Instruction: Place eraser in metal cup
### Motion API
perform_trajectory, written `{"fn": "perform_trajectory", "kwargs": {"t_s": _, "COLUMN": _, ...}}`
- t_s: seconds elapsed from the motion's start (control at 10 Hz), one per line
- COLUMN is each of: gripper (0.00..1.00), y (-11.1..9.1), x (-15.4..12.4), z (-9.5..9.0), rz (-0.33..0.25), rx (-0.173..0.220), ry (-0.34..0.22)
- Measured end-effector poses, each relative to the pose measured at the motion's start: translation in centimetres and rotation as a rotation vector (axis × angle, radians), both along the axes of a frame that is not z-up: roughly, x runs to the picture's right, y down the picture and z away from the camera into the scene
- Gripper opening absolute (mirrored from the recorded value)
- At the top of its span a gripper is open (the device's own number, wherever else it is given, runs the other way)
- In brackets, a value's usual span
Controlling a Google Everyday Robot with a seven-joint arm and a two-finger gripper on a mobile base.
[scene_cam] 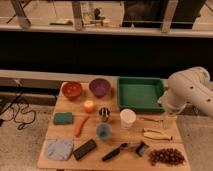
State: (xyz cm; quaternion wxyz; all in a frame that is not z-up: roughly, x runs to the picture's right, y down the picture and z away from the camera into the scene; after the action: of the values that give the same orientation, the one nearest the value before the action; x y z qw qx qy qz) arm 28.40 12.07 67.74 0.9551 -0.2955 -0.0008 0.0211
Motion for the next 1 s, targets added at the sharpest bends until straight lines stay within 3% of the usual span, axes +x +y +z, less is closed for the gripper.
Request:
{"fn": "perform_trajectory", "kwargs": {"t_s": 0.7, "gripper": 0.8, "y": 2.8, "x": -5.2, "z": -2.7, "rz": 0.034, "rx": -0.084, "ry": -0.257}}
{"fn": "perform_trajectory", "kwargs": {"t_s": 0.8, "gripper": 0.8, "y": 3.7, "x": -6.9, "z": -3.6, "rz": 0.027, "rx": -0.067, "ry": -0.33}}
{"fn": "perform_trajectory", "kwargs": {"t_s": 1.0, "gripper": 0.8, "y": 5.2, "x": -8.9, "z": -4.8, "rz": 0.003, "rx": -0.029, "ry": -0.425}}
